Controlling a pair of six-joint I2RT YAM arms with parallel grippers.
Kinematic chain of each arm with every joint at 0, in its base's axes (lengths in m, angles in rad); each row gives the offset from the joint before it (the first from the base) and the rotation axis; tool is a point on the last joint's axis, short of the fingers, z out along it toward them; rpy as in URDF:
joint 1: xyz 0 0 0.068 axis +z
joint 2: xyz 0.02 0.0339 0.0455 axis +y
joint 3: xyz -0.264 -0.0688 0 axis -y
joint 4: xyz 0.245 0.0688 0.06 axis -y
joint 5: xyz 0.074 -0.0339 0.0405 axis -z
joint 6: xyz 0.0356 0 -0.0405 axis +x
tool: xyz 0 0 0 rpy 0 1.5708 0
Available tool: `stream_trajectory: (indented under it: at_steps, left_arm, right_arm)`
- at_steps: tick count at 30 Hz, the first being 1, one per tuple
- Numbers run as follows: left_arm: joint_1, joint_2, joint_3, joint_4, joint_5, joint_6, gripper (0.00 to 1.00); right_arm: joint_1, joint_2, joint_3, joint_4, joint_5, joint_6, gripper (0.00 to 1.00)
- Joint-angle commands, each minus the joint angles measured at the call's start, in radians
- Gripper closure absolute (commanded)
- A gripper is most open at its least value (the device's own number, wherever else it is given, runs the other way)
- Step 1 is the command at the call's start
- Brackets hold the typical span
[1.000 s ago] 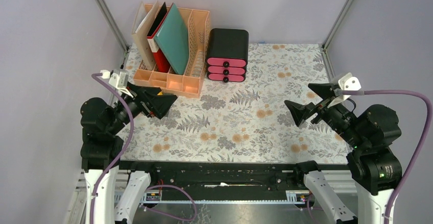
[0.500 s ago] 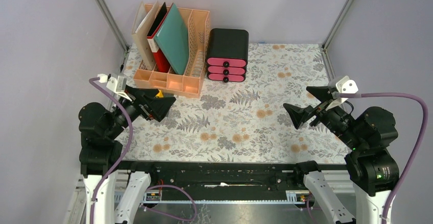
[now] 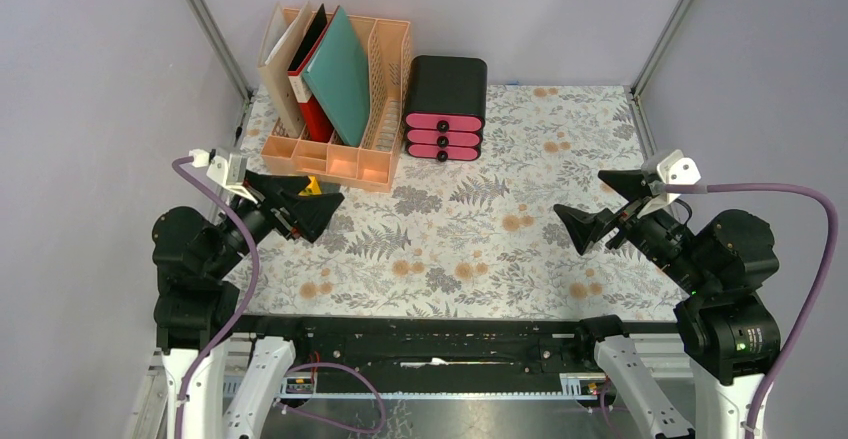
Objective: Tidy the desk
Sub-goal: Reset both arms
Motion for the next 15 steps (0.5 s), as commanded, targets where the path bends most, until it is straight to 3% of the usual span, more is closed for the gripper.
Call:
stream_trajectory:
  at_steps: [1,15]
  left_arm:
    - [-0.007,-0.013,-0.010,0.028,-0.024,0.021,0.01]
    - [-0.017,-0.023,-0.020,0.028,-0.042,0.031,0.01]
  right_arm:
    - [-0.009,-0.008,-0.004,0.035,-0.026,0.013,0.00]
    - [-0.015,-0.010,-0.018,0.036,-0.030,0.012,0.00]
